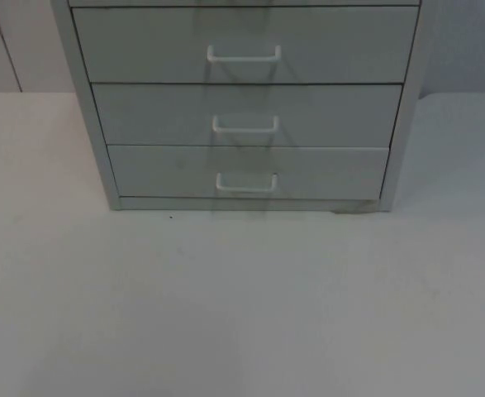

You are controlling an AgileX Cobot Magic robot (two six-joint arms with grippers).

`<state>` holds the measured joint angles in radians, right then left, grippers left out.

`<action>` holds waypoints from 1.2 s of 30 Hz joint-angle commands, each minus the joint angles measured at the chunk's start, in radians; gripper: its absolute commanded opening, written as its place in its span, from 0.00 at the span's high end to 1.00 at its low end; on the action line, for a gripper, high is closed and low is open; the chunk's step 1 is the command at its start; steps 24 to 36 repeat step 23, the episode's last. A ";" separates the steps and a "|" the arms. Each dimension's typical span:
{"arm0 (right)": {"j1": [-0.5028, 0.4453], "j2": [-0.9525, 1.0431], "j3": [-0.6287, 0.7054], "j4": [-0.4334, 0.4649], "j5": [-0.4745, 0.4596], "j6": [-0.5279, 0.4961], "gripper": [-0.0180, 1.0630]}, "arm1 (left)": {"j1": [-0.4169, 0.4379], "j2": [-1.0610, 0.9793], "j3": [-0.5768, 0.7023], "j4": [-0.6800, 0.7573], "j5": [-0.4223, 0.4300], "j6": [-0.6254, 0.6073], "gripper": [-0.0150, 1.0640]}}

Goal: Open the drawer with the left hand, place the block into the drawer with the right hand, then close the drawer with the left hand.

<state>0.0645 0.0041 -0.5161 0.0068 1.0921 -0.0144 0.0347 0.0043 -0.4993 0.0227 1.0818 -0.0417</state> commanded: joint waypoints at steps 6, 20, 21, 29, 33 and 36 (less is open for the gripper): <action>0.002 -0.004 0.001 0.004 -0.014 0.007 0.01 | 0.001 -0.004 0.004 -0.007 -0.006 0.003 0.01; -0.018 -0.004 0.001 0.004 -0.014 0.007 0.01 | 0.001 -0.004 0.004 -0.007 -0.006 0.003 0.01; -0.038 -0.004 0.001 0.004 -0.014 0.007 0.01 | 0.001 -0.004 0.004 -0.007 -0.006 0.003 0.01; -0.073 -0.004 0.001 0.004 -0.014 0.007 0.01 | 0.001 -0.004 0.004 -0.007 -0.006 0.003 0.01; -0.073 -0.004 0.001 0.004 -0.014 0.007 0.01 | 0.001 -0.004 0.004 -0.007 -0.006 0.003 0.01; -0.073 -0.004 0.001 0.004 -0.014 0.007 0.01 | 0.001 -0.004 0.004 -0.007 -0.006 0.003 0.01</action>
